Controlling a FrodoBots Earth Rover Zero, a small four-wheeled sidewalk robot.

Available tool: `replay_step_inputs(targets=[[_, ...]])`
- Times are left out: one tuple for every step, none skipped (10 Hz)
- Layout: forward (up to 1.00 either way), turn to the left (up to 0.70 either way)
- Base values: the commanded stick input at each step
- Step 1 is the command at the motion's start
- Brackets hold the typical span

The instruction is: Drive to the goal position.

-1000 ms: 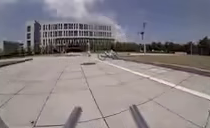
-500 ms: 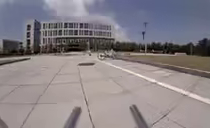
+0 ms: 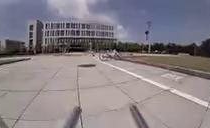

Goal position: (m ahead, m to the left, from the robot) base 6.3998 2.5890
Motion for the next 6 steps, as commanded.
replay_step_inputs(targets=[[0.7, 0.03], [0.7, 0.03], [0.7, 0.03], [0.7, 0.03], [0.7, 0.03], [0.7, 0.03]])
